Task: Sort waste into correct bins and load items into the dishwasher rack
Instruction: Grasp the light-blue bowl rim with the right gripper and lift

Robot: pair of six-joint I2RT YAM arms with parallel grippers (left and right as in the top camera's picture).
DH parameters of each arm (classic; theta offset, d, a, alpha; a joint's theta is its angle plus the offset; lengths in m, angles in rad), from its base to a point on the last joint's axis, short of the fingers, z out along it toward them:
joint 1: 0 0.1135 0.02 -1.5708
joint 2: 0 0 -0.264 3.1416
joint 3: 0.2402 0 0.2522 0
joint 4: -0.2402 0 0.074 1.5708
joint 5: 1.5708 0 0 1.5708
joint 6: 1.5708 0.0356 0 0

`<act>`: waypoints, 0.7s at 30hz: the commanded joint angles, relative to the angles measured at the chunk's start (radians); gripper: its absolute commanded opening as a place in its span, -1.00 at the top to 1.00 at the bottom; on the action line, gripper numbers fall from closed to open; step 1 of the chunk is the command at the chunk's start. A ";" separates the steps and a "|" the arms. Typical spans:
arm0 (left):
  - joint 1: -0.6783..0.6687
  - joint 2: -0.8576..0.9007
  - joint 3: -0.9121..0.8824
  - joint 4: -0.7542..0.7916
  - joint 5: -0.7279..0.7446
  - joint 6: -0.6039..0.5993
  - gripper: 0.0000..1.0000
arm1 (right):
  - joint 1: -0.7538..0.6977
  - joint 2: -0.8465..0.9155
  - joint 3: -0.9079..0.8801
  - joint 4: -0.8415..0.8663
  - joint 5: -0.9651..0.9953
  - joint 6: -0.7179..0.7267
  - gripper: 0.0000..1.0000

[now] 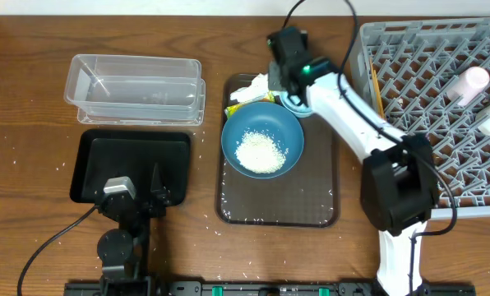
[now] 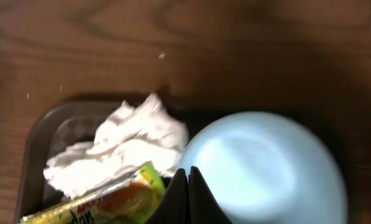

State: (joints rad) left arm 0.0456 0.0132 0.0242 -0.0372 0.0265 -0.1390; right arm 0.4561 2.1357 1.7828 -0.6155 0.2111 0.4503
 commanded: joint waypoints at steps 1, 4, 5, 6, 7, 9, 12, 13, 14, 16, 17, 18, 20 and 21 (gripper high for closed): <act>0.005 -0.003 -0.020 -0.034 -0.020 -0.012 -0.84 | -0.043 -0.031 0.042 -0.014 -0.085 -0.013 0.65; 0.005 -0.003 -0.020 -0.034 -0.020 -0.012 -0.84 | -0.052 -0.020 0.034 -0.014 -0.157 -0.014 0.46; 0.005 -0.003 -0.020 -0.034 -0.020 -0.012 -0.84 | -0.051 -0.015 0.030 -0.015 -0.156 -0.014 0.41; 0.005 -0.003 -0.020 -0.034 -0.020 -0.012 -0.84 | -0.049 -0.007 0.024 -0.015 -0.155 -0.014 0.31; 0.005 -0.003 -0.020 -0.034 -0.020 -0.012 -0.84 | -0.045 -0.001 0.016 -0.011 -0.156 -0.013 0.27; 0.005 -0.003 -0.020 -0.034 -0.020 -0.012 -0.84 | -0.036 0.013 0.003 0.005 -0.156 -0.013 0.17; 0.005 -0.003 -0.020 -0.034 -0.020 -0.012 -0.84 | -0.013 0.050 -0.001 0.023 -0.156 -0.013 0.13; 0.005 -0.003 -0.020 -0.034 -0.020 -0.012 -0.84 | -0.007 0.060 -0.001 0.026 -0.156 -0.013 0.12; 0.005 -0.003 -0.020 -0.034 -0.020 -0.012 -0.84 | -0.002 0.072 -0.001 0.029 -0.155 -0.013 0.10; 0.005 -0.003 -0.020 -0.034 -0.020 -0.012 -0.84 | 0.004 0.092 -0.001 0.029 -0.141 -0.013 0.10; 0.005 -0.003 -0.020 -0.034 -0.020 -0.012 -0.84 | 0.005 0.098 -0.001 0.022 -0.121 -0.008 0.09; 0.005 -0.003 -0.020 -0.034 -0.020 -0.012 -0.84 | 0.005 0.109 -0.001 0.017 -0.094 0.008 0.08; 0.005 -0.003 -0.020 -0.034 -0.020 -0.012 -0.84 | 0.005 0.125 -0.001 0.019 -0.085 0.013 0.08; 0.005 -0.003 -0.020 -0.034 -0.020 -0.012 -0.84 | 0.005 0.131 -0.001 0.021 -0.088 0.013 0.08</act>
State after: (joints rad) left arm 0.0456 0.0132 0.0242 -0.0372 0.0265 -0.1390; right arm 0.4591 2.2406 1.7885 -0.5964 0.0868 0.4442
